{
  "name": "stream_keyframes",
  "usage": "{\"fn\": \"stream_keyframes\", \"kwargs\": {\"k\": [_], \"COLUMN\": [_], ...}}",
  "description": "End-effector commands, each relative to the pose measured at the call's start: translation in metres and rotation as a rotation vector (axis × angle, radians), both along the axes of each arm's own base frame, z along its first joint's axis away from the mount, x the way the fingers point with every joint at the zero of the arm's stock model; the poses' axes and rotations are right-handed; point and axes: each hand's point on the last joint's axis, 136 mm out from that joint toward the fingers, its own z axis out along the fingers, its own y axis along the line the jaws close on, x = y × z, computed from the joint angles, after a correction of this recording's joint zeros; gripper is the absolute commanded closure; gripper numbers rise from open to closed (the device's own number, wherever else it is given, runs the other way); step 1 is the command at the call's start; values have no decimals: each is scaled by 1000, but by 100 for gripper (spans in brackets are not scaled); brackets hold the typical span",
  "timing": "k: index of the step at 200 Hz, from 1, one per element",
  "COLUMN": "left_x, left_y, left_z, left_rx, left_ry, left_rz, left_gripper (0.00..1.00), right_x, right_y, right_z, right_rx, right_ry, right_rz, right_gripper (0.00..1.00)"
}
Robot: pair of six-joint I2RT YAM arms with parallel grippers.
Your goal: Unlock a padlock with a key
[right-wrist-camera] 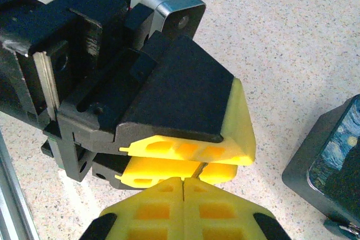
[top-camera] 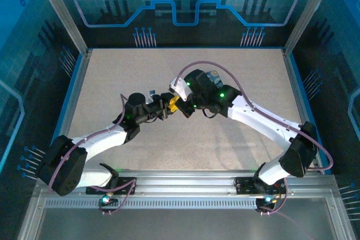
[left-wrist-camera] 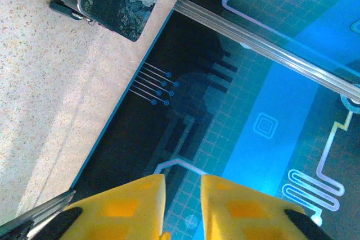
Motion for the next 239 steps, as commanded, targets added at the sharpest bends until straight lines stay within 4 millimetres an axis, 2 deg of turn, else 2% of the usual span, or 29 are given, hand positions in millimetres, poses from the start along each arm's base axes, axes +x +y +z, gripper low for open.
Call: {"fn": "stream_keyframes", "kwargs": {"k": [1, 56, 66, 90, 111, 135, 159, 165, 170, 177, 216, 239], "left_x": [-1, -2, -2, -6, -10, -15, -17, -18, -19, -20, -21, -21], "left_y": [-2, -2, -1, 2, 13, 23, 24, 25, 26, 27, 32, 30], "left_z": [1, -2, -1, 1, 7, 19, 30, 31, 34, 37, 50, 48], "left_rx": [-6, 19, 42, 165, 313, 404, 449, 470, 490, 521, 568, 563], "left_ry": [-12, -19, -35, -78, -117, -157, -183, -184, -190, -198, -218, -206], "left_rz": [1, -1, -6, -27, -32, -26, -51, -60, -65, -72, -59, -61], "left_gripper": [82, 100, 100, 100, 100, 100, 100, 100, 100, 100, 100, 100], "right_x": [-4, 0, 1, 2, 0, -19, -43, -48, -51, -53, -42, -38], "right_y": [3, -5, -9, -22, -31, -25, -14, -10, -10, -8, 2, 8], "right_z": [9, 14, 15, 20, 25, 30, 31, 38, 28, 31, 40, 48], "right_rx": [27, 33, 32, 32, 45, 74, 57, 57, 30, 23, -4, 48], "right_ry": [-21, -37, -44, -89, -163, -322, -592, -671, -701, -757, -837, -852], "right_rz": [-4, -44, -56, -86, -83, 94, 282, 316, 336, 348, 294, 250], "right_gripper": [100, 100, 98, 78, 60, 49, 48, 48, 48, 48, 51, 58]}}
